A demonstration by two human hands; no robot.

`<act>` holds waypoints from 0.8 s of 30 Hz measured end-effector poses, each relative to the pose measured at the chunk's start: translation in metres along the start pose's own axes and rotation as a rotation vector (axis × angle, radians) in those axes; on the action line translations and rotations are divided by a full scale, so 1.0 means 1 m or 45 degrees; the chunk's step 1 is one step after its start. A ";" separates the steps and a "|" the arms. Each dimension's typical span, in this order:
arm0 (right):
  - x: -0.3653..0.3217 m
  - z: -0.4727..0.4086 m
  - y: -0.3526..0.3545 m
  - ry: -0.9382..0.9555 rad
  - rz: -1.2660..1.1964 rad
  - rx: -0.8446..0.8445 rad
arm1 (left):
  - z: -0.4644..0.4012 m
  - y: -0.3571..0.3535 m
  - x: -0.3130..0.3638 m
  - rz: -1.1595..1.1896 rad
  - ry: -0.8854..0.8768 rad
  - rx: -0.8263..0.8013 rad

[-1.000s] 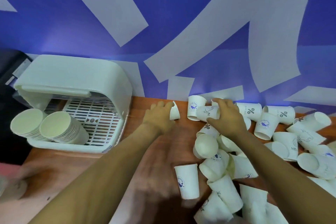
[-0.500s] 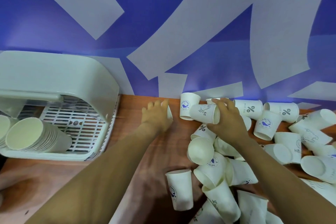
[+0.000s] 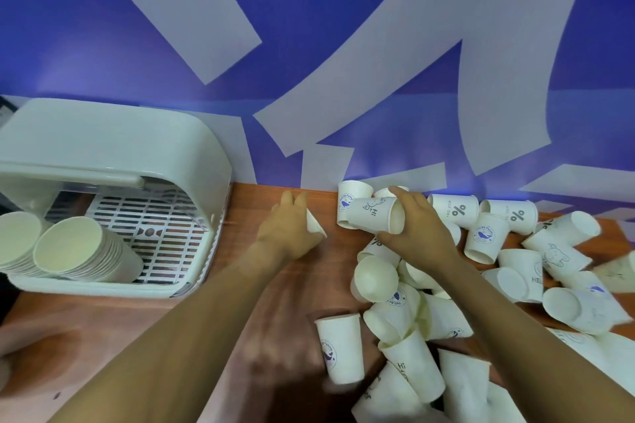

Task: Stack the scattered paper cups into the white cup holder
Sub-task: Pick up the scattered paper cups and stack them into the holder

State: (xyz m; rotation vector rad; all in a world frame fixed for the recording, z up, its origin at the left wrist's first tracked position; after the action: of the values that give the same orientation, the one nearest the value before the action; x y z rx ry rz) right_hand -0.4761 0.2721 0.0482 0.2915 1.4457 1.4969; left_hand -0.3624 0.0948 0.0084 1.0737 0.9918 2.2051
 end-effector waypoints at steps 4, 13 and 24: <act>-0.027 0.010 0.003 0.010 -0.033 0.013 | 0.030 0.023 -0.003 0.085 -0.084 0.085; -0.106 0.039 -0.013 0.139 -0.069 0.032 | 0.109 0.074 -0.037 0.178 -0.165 0.226; -0.195 0.098 -0.030 0.106 0.001 0.115 | 0.190 0.120 -0.095 0.069 -0.213 0.203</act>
State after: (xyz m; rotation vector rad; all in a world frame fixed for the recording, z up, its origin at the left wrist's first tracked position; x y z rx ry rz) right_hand -0.2960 0.1785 0.1342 0.2874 1.5823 1.4611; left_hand -0.1670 0.0309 0.1395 1.3478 1.0895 2.0657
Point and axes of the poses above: each hand's wrist, its own z-axis away from the middle knuckle, its own y-axis out of the back of the hand, x = y × z, the point moved 7 cm from there along -z, towards the middle knuckle, and after that the axes turned 8 degrees about -x, right-handed, at the moved point
